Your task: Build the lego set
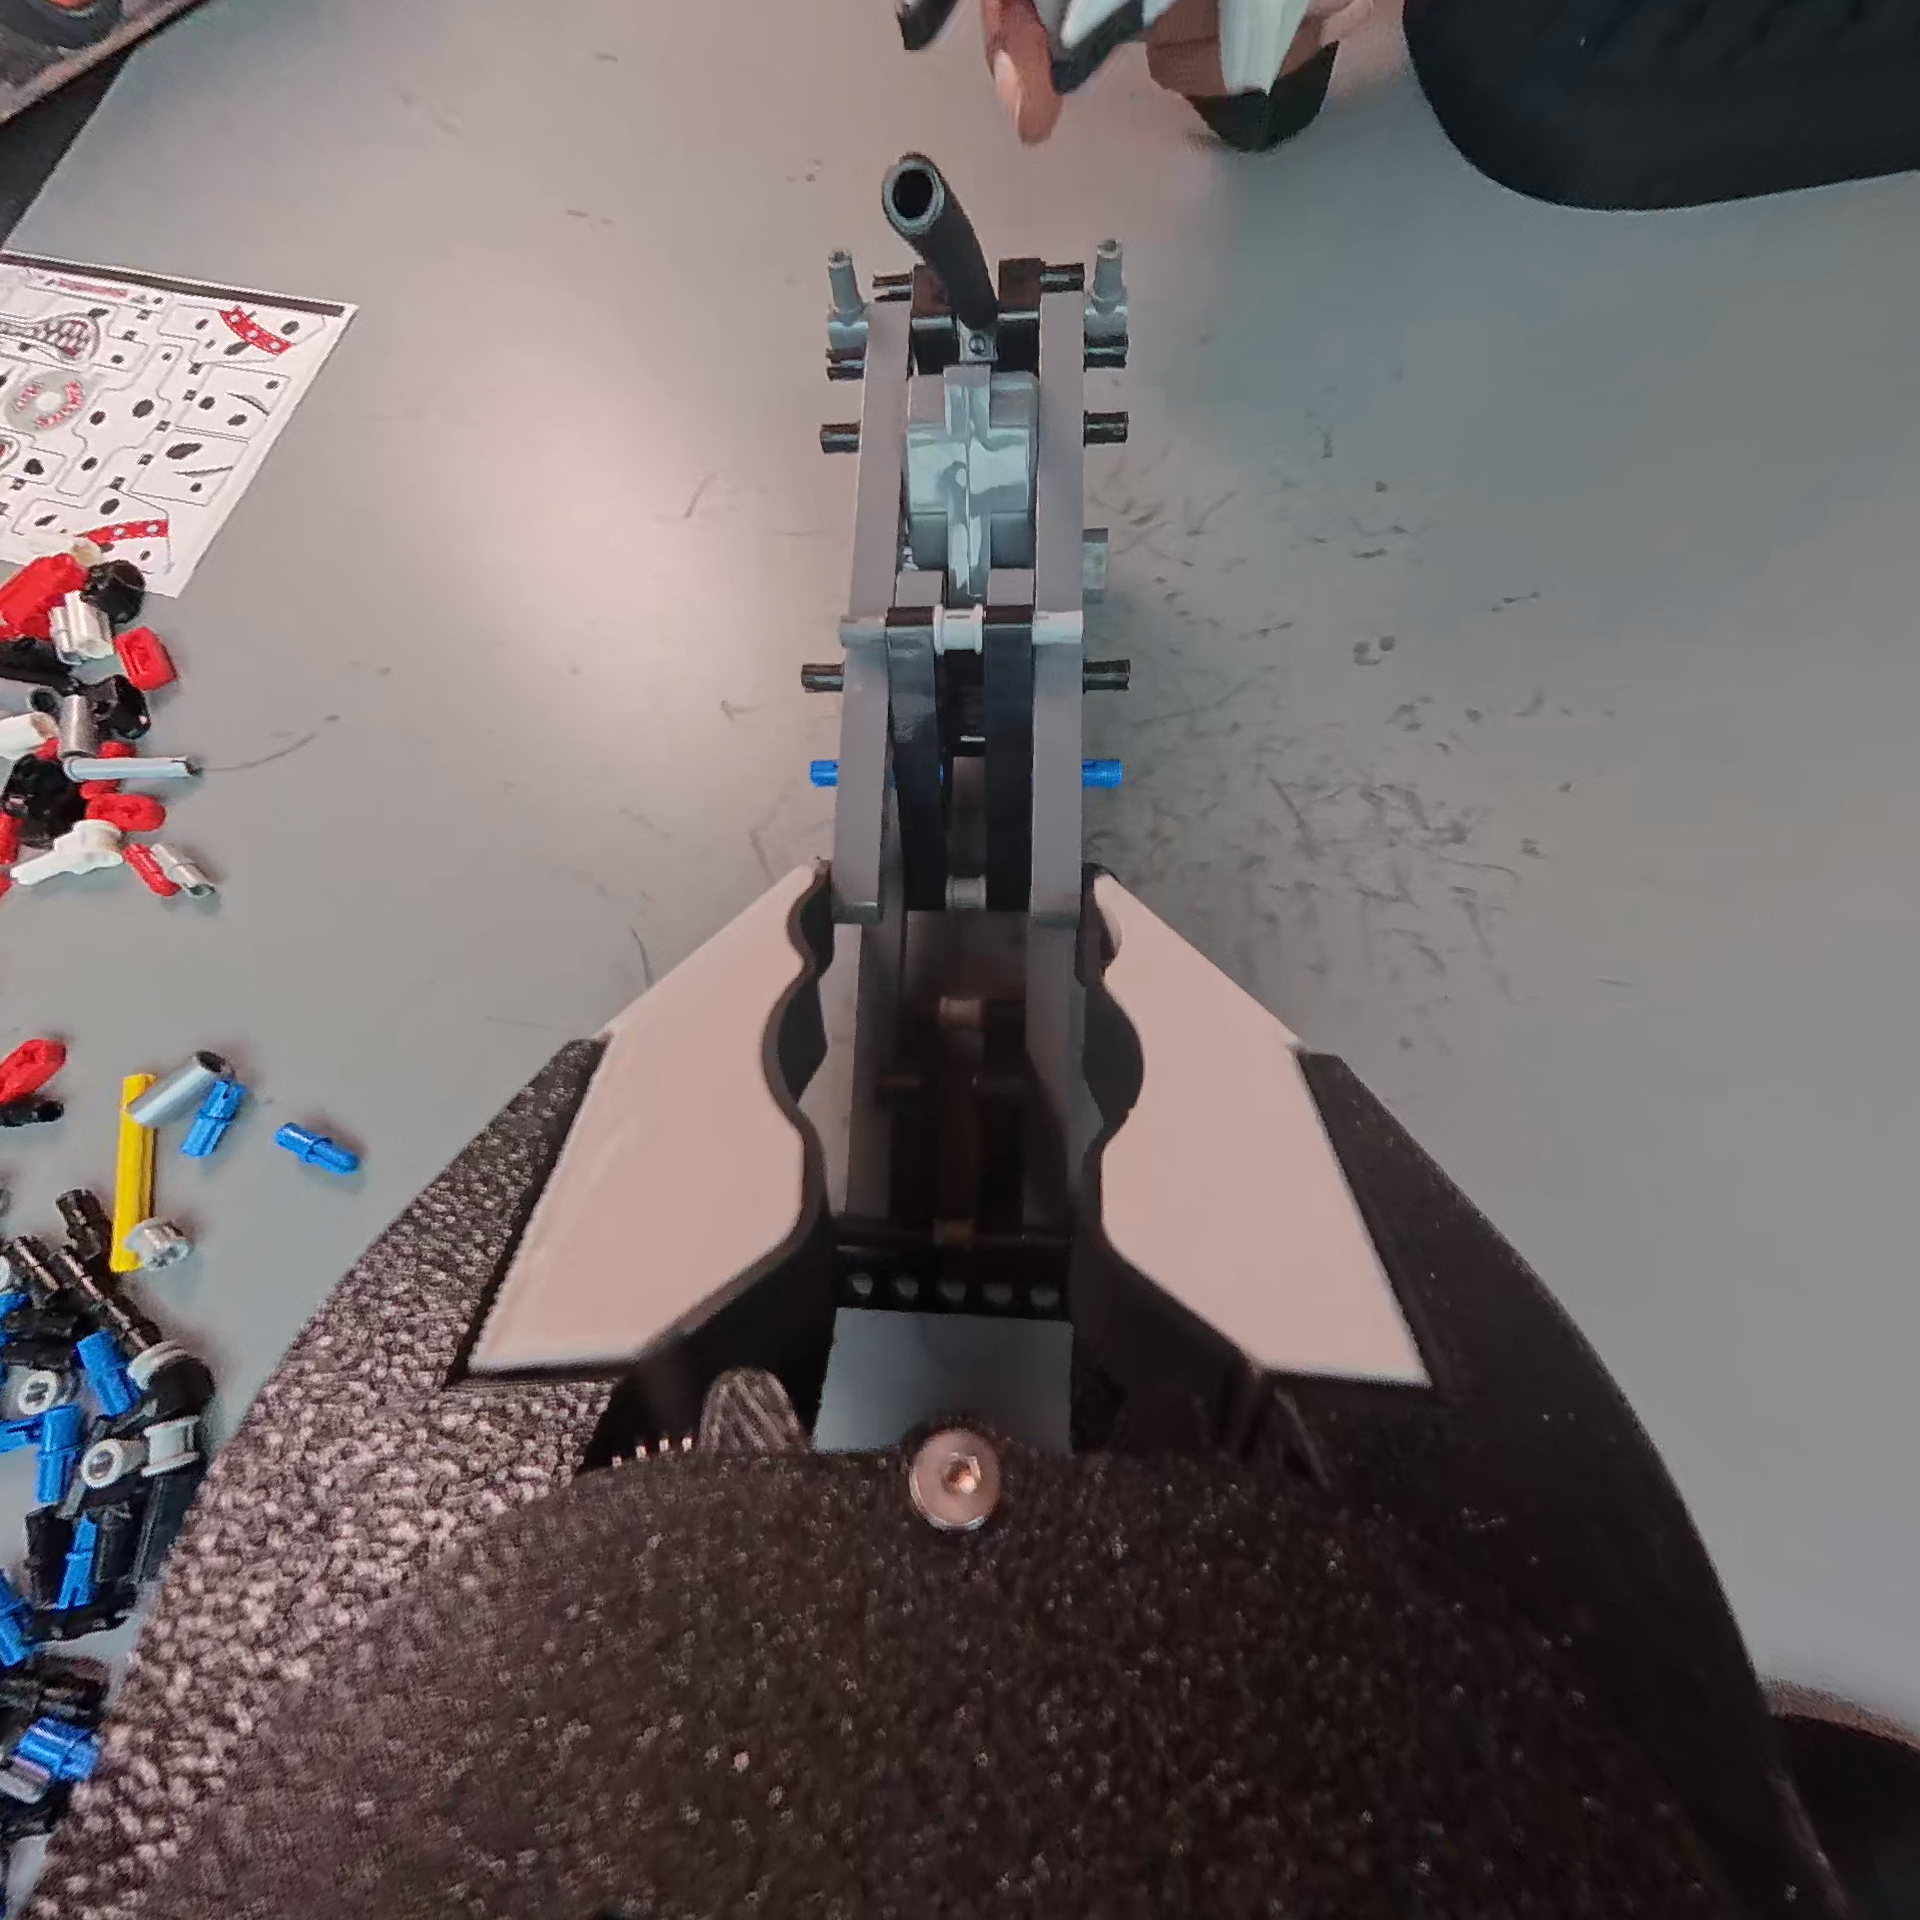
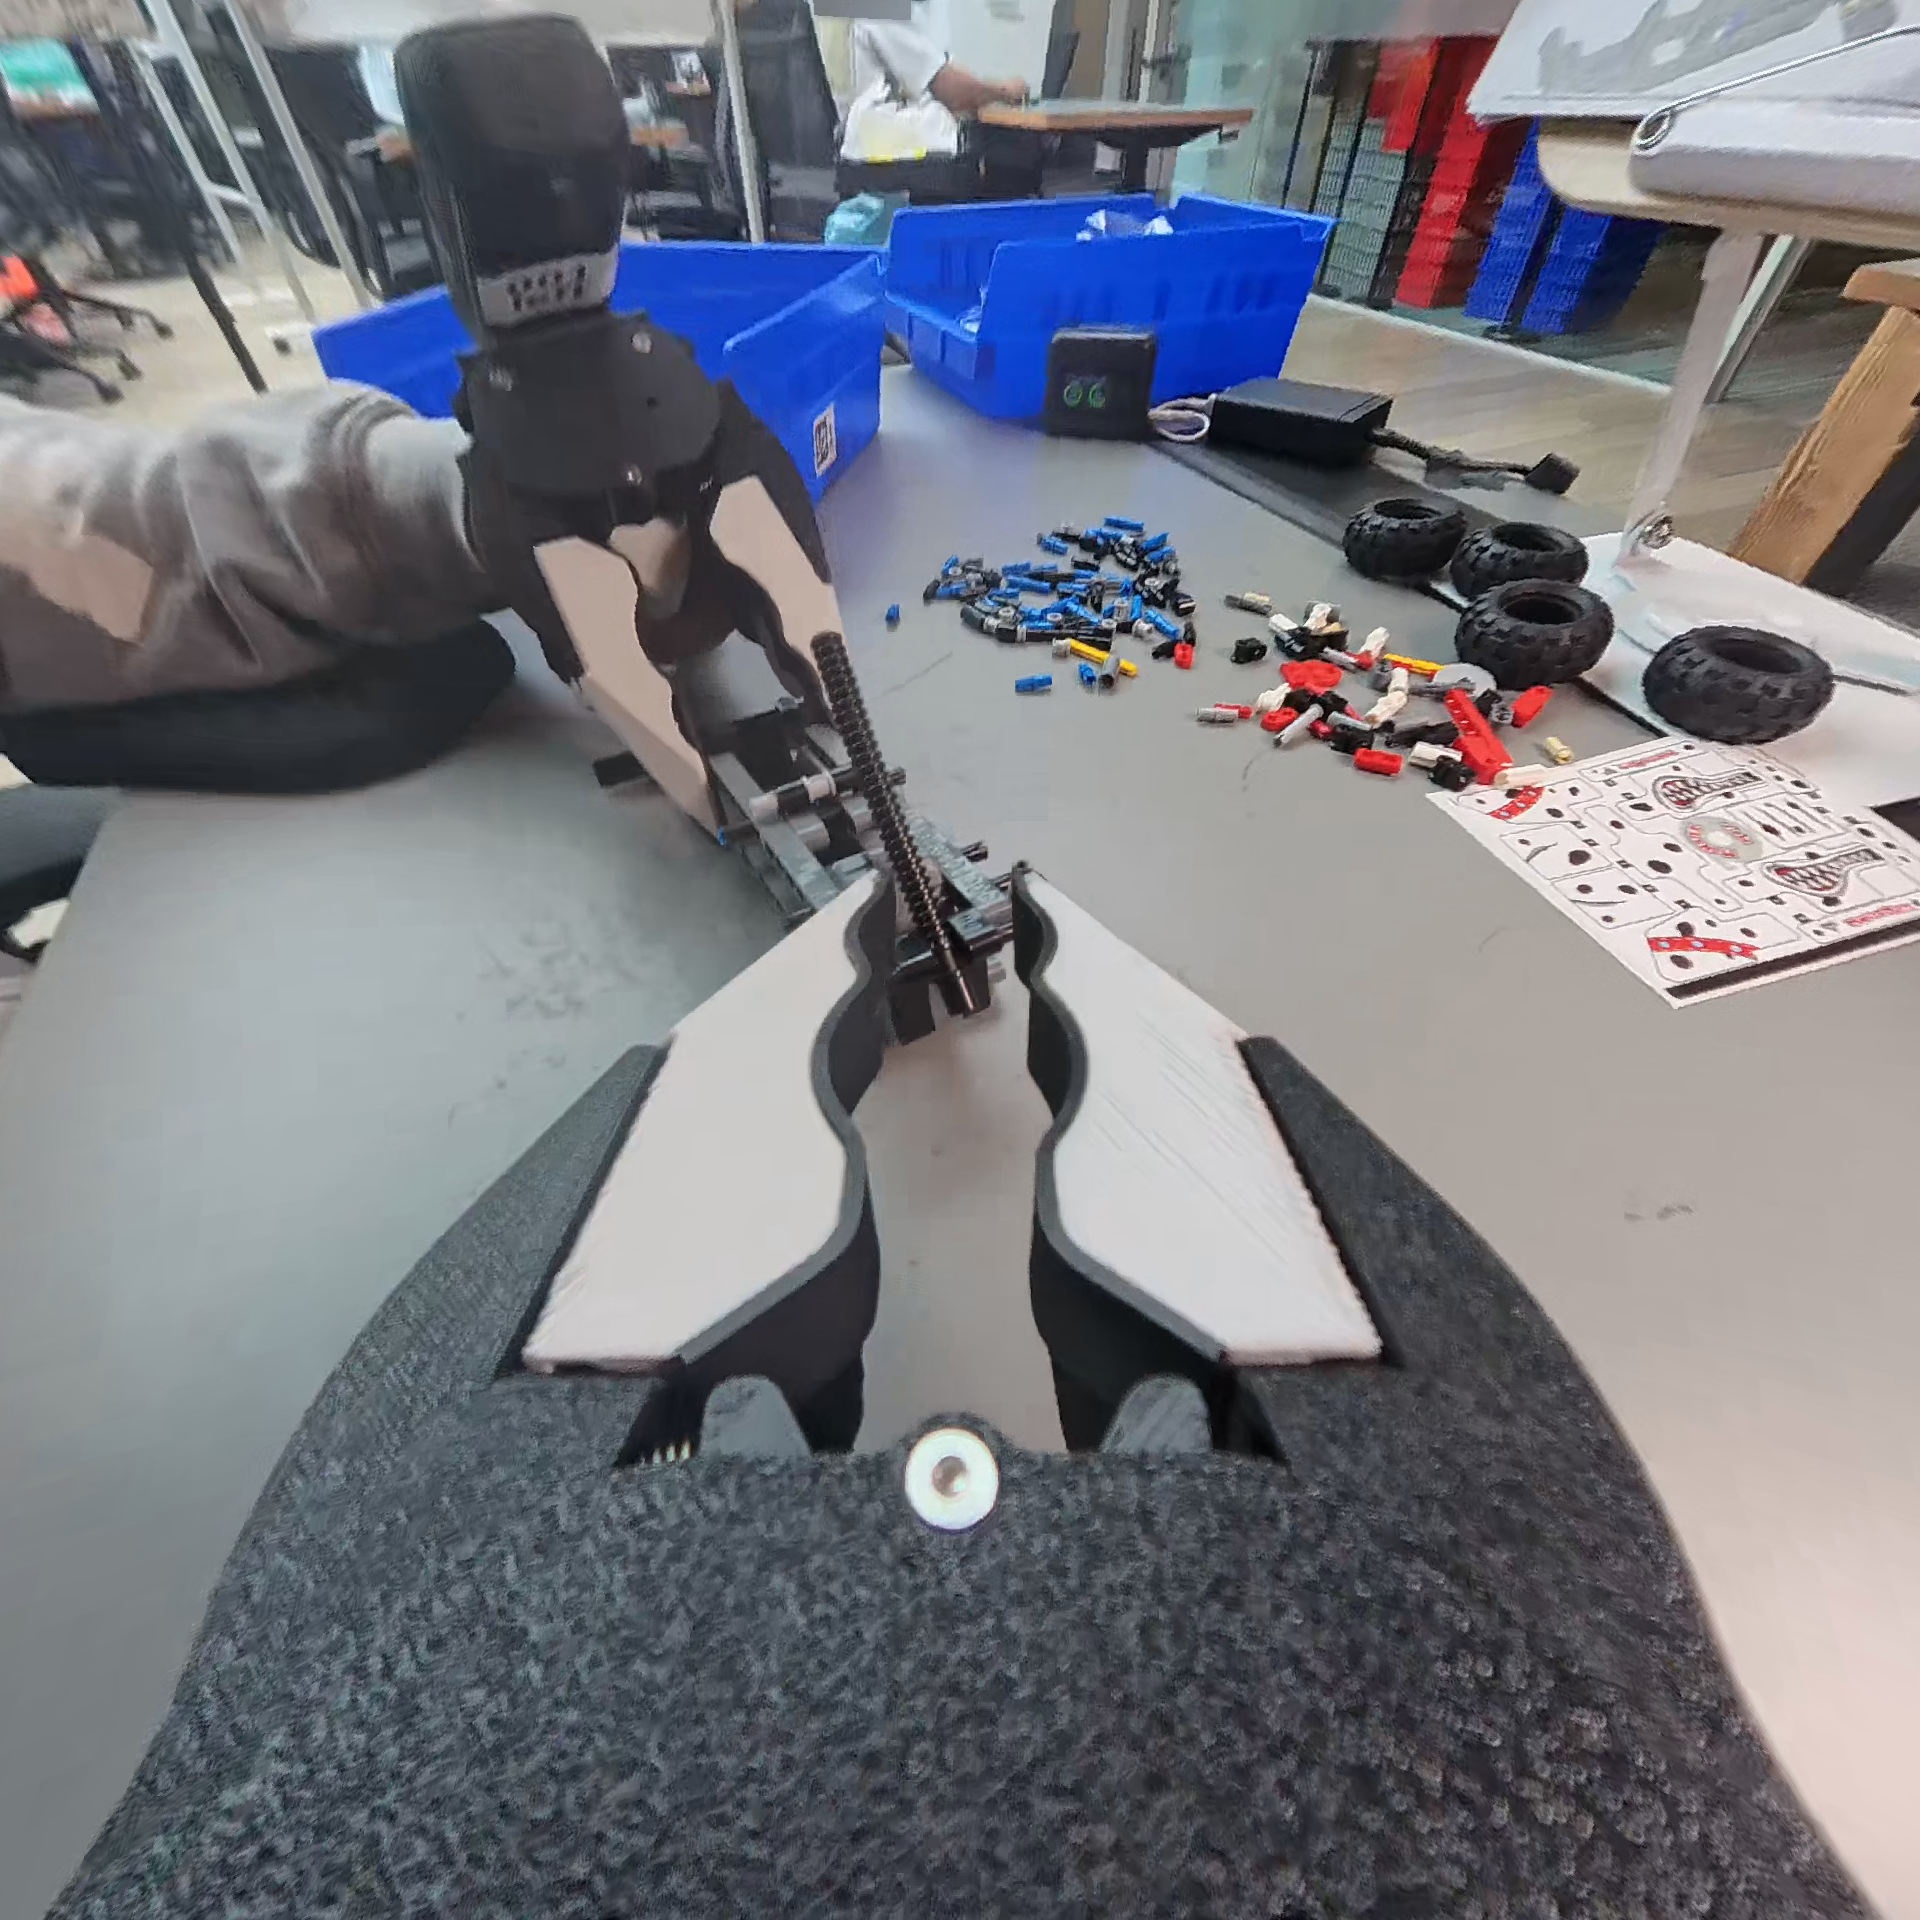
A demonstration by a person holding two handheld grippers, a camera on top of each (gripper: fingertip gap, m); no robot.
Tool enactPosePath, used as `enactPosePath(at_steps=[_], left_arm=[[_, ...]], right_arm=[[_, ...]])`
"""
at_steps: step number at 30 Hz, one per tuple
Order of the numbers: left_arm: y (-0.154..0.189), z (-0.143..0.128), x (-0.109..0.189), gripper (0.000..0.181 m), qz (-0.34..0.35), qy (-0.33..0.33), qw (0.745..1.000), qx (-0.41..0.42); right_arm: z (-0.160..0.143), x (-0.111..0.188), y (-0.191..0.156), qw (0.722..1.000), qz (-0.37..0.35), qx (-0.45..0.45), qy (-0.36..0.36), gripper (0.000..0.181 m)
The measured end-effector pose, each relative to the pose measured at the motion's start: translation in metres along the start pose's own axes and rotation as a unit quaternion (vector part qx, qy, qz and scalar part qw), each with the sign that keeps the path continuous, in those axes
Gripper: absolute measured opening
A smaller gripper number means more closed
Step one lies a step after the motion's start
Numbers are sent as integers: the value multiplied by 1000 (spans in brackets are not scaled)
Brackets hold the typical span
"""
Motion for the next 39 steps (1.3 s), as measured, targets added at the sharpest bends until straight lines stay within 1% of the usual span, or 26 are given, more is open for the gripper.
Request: enactPosePath(at_steps=[1, 4, 7, 9, 11, 14, 16, 17, 22, 28, 39], left_arm=[[0, -1, 0, 48, -2, -4, 1000, -4], [-1, -1, 1, 47, -24, -18, 999, -21], [-3, -2, 1, 46, -59, -19, 998, -29], [-4, -2, 1, 46, -71, -22, 997, -36], [-5, -2, 0, 46, -78, -25, 996, -40], [-6, -1, -1, 46, -83, -22, 995, -43], [-6, -1, -1, 46, -84, -18, 995, -41], [-6, -1, -1, 46, -85, -16, 995, -40], [-4, -1, -1, 45, -93, -16, 995, -44], [-2, 0, -2, 45, -93, -23, 994, -47], [-2, 0, -2, 45, -93, -23, 994, -46]], right_arm=[[1, -2, 2, 1000, 6, -12, 1, 22], [-5, -12, 9, 999, 11, -10, -30, 22], [-9, -15, 8, 997, 53, -28, -54, 21], [-14, -18, 11, 995, 58, -19, -74, 22], [-14, -19, 10, 994, 75, -22, -77, 20], [-13, -22, 9, 992, 95, -28, -80, 18], [-14, -23, 8, 990, 106, -28, -88, 8], [-15, -24, 6, 989, 110, -26, -92, 6], [-16, -22, 3, 988, 123, -6, -94, 5], [-14, -21, 2, 979, 128, 53, -148, 4], [-13, -23, 3, 971, 144, 54, -182, 3]])
Point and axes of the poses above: each gripper's, where its closed fingertips meet, x back along the fingers, z out of its top, y = z × x across the jaws, the point moved 3 cm from there along x, back along the fingers, and after that the axes turned 6 degrees about -z, right-handed, at the moved point
